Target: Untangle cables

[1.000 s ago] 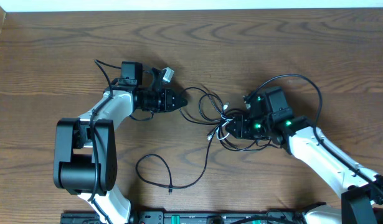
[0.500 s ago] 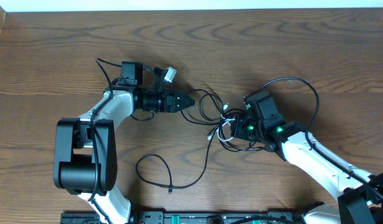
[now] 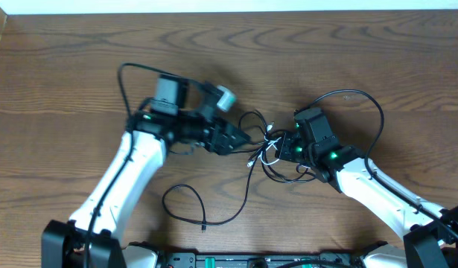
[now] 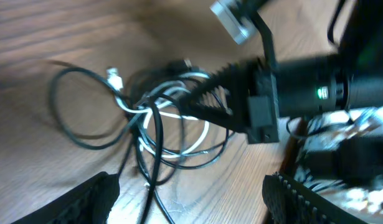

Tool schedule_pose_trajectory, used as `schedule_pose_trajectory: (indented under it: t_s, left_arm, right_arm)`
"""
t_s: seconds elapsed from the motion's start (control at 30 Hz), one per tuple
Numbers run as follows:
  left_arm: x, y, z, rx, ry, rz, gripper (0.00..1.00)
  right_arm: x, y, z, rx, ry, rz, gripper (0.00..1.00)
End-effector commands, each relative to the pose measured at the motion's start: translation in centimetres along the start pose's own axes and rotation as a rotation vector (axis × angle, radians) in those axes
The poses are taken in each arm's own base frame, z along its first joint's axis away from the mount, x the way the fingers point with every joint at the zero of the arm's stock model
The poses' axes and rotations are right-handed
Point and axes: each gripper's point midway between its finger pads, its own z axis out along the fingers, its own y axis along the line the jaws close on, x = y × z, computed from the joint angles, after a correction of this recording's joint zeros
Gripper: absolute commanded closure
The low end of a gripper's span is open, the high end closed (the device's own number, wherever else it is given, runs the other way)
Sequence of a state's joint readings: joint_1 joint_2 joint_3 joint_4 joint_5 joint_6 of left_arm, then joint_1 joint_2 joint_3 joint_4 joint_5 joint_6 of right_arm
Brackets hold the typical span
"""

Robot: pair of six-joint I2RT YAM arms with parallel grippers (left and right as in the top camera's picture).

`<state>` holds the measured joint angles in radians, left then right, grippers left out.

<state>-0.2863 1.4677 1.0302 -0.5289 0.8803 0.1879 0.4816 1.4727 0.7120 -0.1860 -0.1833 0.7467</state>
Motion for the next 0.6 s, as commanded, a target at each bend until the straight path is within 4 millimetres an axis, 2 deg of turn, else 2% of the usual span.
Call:
schedule_pose_trajectory:
  t_s: [0.0,0.1,0.23,0.4,0.57]
  left_arm:
    - [1.4,0.1,2.3,-0.124,0.093,0.046,0.21]
    - [2.8,-0.1,4.2,-0.154,0.164,0.078,0.24]
    - [3.5,0.3,6.0,-0.173,0.203,0.072,0.25]
    - [2.5,1.0,7.6,-0.172,0.166,0.110,0.25]
    - [1.5,3.4,8.5,-0.262,0.129,0.084,0.25]
  right_arm:
    - [0.4,-0.8,0.7,0.016,0.021,0.020,0.99]
    - [0.6,-0.9,1.2,-0.012,0.055,0.041,0.99]
    - [0.2,-0.5,1.7,-0.102,0.095,0.020,0.99]
    - [0.0,-0.2,1.8,-0.217,0.151,0.034,0.99]
    - [0.1,0.9,1.2,-0.315,0.171,-0.060,0.99]
